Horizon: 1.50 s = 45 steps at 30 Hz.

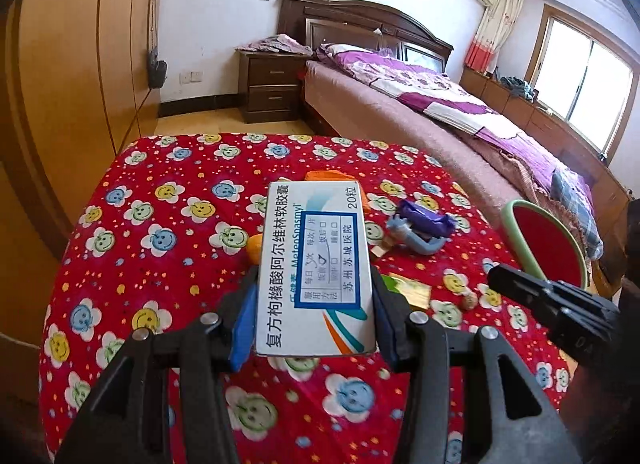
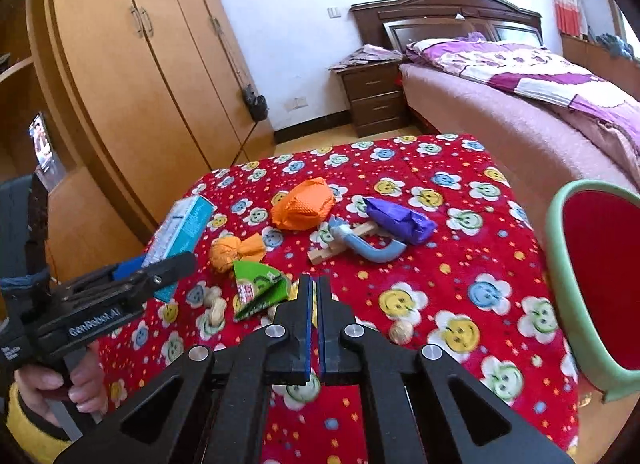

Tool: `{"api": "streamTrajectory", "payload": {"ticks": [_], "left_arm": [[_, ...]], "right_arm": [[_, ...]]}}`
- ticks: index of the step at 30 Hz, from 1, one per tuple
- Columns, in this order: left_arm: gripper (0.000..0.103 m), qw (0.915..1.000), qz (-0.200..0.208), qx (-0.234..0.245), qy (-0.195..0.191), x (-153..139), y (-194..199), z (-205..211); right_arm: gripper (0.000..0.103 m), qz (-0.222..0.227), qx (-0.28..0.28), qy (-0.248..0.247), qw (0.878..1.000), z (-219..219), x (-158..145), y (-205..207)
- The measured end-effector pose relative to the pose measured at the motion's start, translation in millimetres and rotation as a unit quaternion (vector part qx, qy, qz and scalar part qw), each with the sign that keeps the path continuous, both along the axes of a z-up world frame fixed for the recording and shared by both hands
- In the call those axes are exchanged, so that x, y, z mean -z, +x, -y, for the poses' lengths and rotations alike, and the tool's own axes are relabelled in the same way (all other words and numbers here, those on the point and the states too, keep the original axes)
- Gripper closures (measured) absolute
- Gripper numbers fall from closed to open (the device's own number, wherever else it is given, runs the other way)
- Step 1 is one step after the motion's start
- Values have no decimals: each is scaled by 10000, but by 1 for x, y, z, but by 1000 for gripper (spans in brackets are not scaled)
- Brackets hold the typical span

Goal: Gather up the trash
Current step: 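Grasp the small yellow box with the right gripper while the left gripper holds the medicine box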

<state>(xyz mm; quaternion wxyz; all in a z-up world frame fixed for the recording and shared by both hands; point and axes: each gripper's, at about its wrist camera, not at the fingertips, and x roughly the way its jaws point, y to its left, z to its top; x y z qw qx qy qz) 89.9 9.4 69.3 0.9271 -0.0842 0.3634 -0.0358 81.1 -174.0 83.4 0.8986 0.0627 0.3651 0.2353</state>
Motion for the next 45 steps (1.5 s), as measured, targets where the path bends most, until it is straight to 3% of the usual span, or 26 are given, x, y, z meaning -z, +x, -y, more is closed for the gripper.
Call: {"api": "streamTrajectory", "payload": {"ticks": [3,11,18,26,28,37,45], "left_arm": [[53,10000,37,-14,-2,-4,-5,5],[53,9998,145,-158,29,4,-8,4],[53,9997,59,-140,-206,19,-11,5],[53,9997,174,-84,-123,17,-21,6],[53,9996,266,-48,-56,14,-21,6],[53,9979,327,453,-321,9,-10,5],[53,9941,243,956,-459,8,1,13]], "right_arm": [[96,19,-222,-207,9995,-3,3,-3],[59,-77,-588,-784,9952,-22,29,16],[58,-208,-809,-1235,9888,-42,54,30],[59,-344,-805,-1101,9901,-52,66,39],[71,-326,-799,-1121,9899,-52,66,41],[72,-256,-24,-767,9967,-25,51,37],[72,-118,932,-666,9934,10,27,13]]}}
